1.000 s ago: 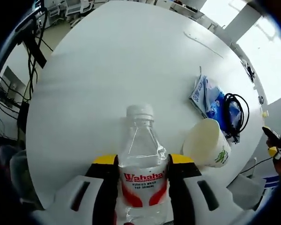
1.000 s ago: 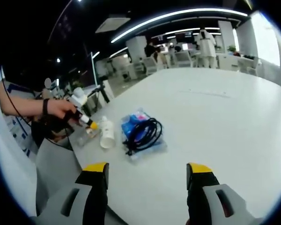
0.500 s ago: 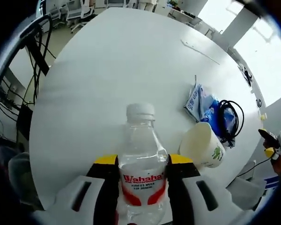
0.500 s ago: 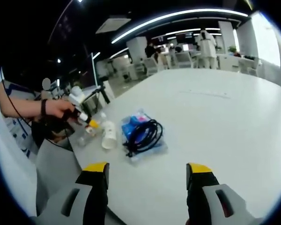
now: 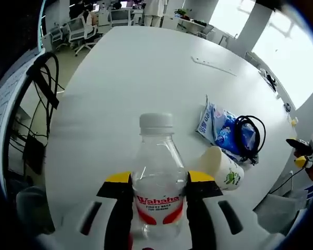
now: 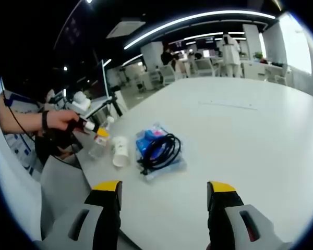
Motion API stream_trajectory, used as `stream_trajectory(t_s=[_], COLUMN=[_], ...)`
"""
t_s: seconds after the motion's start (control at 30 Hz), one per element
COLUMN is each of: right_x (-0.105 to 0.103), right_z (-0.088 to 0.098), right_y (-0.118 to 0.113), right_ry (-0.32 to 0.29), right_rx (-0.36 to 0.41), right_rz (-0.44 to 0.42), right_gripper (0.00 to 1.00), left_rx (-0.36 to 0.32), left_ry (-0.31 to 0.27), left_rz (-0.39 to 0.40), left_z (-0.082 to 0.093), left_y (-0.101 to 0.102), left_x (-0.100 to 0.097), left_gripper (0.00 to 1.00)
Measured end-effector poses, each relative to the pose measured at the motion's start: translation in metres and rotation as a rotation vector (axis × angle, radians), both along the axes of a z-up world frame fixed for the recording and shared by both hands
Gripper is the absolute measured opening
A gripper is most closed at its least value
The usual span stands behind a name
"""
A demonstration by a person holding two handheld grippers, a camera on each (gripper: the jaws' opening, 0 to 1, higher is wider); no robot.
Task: Arrange the tabletop items into an orderly group along one side of the table until the central work area is clear of visible clutter.
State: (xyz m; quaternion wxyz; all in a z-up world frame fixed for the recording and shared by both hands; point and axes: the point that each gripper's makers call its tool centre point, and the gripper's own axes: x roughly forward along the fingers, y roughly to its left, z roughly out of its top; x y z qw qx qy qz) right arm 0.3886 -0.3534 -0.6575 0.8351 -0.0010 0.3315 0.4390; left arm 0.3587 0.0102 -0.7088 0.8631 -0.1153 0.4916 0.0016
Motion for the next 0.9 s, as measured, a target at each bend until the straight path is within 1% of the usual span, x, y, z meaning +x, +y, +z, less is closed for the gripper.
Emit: stream_trajectory(t_s=[0.1,0.2,0.3,0.6,0.7,0.9], right_x=[0.0,-0.001,-0.001,0.003,0.004,0.004], right_z=[0.0,0.0,0.001,0.004,0.006,0.006], right_y=[0.0,0.0,0.001,-0.003,-0.003,-0.003], right_ry=[0.0,-0.001,-0.001,-0.008,-0.012,-0.012], right_rx=[0.002,0.001,0.002,0.001,0.001,-0.005], right_rz=[0.0,0.001,0.002,-0.002,-0.004,0.004], right_gripper=[0.67,0.67,0.67,0.66,0.66,0.66], left_rx=[0.0,0.007,0.019,0.04,0.045,0.069], left_ry=[-0.012,-0.022,-0.058,-0.082,-0.089,-0.102], left_rz=[0.006,0.005,0.007,0.005,-0.001,-0.01], left_z=[0.006,0.009,0.018,0.026,0.026,0.03], left_y=[0.0,0.001,0.001,-0.003,-0.002,-0.001], left_x=[-0.001,-0.002,-0.002,-0.014,-0.013,-0.019], left_gripper=[0.38,0.38,0.38,0.38,0.38,0.38])
